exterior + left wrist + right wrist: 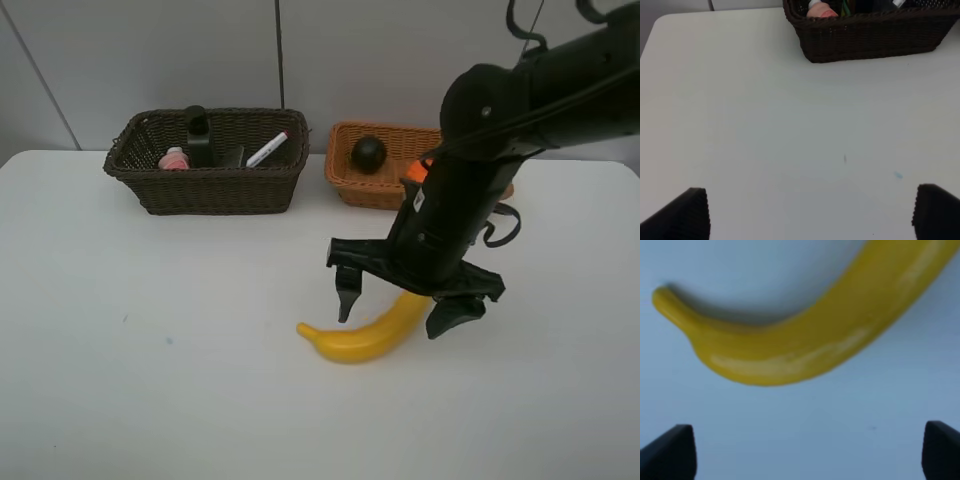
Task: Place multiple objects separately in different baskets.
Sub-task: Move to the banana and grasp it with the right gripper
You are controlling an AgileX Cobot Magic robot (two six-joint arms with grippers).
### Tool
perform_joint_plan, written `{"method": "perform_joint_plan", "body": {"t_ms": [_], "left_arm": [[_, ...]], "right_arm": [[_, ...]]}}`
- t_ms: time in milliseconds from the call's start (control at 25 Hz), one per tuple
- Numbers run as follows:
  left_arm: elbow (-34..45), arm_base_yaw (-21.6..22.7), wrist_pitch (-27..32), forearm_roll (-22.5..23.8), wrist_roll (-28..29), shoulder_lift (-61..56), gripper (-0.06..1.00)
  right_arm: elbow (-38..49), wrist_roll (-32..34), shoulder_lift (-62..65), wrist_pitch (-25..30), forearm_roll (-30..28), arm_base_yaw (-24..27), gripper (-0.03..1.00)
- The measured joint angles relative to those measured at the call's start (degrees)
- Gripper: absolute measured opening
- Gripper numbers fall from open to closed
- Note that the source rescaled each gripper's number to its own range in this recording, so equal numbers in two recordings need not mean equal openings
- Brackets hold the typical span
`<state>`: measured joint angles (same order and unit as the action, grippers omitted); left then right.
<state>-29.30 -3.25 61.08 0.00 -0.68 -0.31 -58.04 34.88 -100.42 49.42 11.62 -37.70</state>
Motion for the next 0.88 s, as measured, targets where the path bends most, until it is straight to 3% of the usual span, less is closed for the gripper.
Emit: {"method": "perform_joint_plan", "body": {"t_ms": [320,600,880], "left_arm": [[0.0,0.0,0.0,0.0,0.0,0.0,1.00],[0.0,0.0,0.0,0.0,0.0,0.0,1.00],[0.0,0.0,0.0,0.0,0.0,0.0,1.00]], "right_arm": [[3.0,10.9,-1.8,-5.7,-2.7,0.0,1.00],[3.5,11.6,-4.8,-13.6,-4.0,0.0,1.00],[3.5,11.7,-10.1,-15.8,-5.1,0.1,1.00]]}}
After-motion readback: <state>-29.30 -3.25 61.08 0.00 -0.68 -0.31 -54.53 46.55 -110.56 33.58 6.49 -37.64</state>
